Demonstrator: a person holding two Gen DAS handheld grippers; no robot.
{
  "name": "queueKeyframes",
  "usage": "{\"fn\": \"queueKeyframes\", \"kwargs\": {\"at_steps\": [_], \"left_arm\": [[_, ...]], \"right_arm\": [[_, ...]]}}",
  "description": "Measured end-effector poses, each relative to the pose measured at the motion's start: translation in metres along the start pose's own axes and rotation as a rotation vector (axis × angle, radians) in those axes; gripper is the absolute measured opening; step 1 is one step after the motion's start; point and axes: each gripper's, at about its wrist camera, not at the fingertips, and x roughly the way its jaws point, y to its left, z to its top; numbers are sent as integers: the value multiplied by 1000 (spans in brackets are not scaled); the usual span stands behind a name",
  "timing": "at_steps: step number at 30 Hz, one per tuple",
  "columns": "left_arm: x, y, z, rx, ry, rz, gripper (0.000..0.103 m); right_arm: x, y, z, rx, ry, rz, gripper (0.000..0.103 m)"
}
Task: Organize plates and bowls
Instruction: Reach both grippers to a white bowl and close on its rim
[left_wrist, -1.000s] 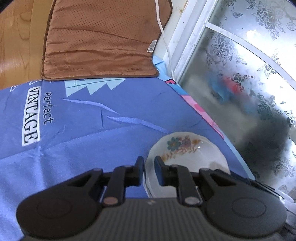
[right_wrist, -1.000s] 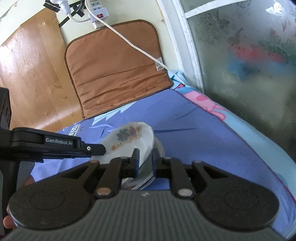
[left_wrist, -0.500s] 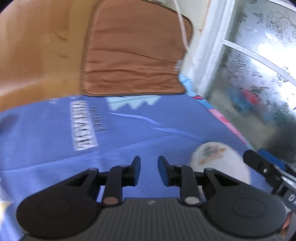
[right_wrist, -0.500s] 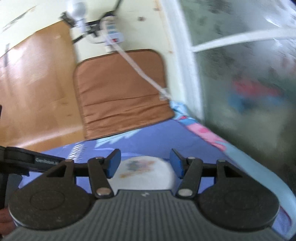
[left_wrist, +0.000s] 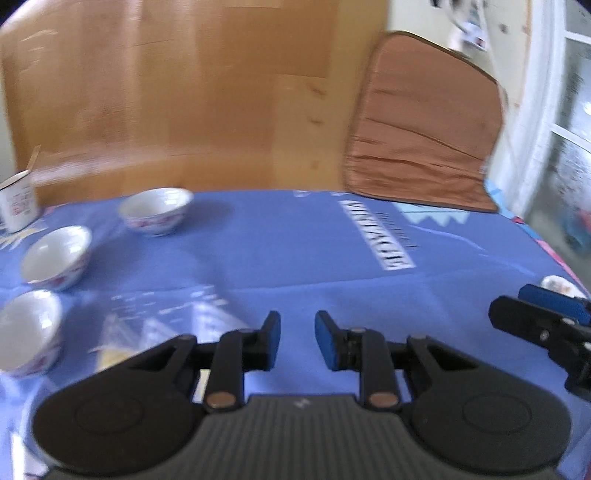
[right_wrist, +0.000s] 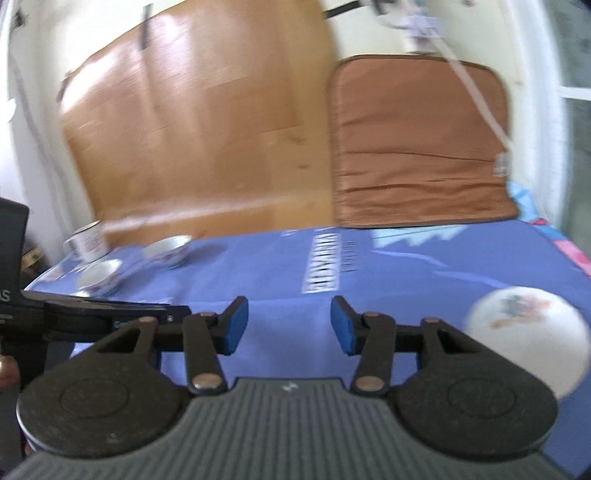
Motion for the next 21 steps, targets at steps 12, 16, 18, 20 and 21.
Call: {"fn": "queueKeyframes", "kwargs": {"at_steps": [12, 16, 18, 20, 21], "left_arm": [[-18, 61, -27, -82, -6, 35, 22], [-15, 66, -33, -85, 0, 20, 24], [-13, 67, -34, -89, 3, 11, 24], [-13, 68, -35, -93, -3, 4, 24], [-14, 69, -36, -96, -9, -3, 24]], "right_arm": [[27, 63, 1, -63, 61, 100, 47], [33, 68, -5, -46, 71, 88, 47], [34, 68, -7, -36, 78, 84, 48], [33, 69, -7, -41, 75, 78, 48], [34, 70, -8, -44, 74, 76, 48]]}}
